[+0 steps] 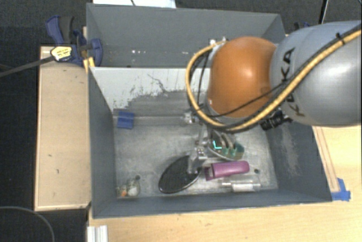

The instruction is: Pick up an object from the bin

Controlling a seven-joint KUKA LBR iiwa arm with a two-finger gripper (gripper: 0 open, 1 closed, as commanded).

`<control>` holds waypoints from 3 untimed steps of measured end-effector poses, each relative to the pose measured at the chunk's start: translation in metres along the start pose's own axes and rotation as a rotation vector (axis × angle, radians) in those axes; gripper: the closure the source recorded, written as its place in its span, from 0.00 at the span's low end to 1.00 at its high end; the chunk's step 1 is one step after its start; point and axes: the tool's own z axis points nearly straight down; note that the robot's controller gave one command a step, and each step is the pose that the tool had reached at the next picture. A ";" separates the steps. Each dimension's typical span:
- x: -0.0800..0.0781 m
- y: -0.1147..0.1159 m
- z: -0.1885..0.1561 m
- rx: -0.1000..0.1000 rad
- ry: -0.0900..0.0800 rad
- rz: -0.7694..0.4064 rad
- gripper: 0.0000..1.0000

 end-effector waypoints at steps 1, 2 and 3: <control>0.009 -0.001 0.132 0.000 -0.002 -0.193 0.00; 0.008 0.000 0.129 -0.001 -0.003 -0.186 1.00; 0.013 -0.019 0.019 0.002 -0.013 -0.428 1.00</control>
Offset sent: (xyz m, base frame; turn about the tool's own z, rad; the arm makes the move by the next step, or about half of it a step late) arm -0.0088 -0.0009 -0.1304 -0.1921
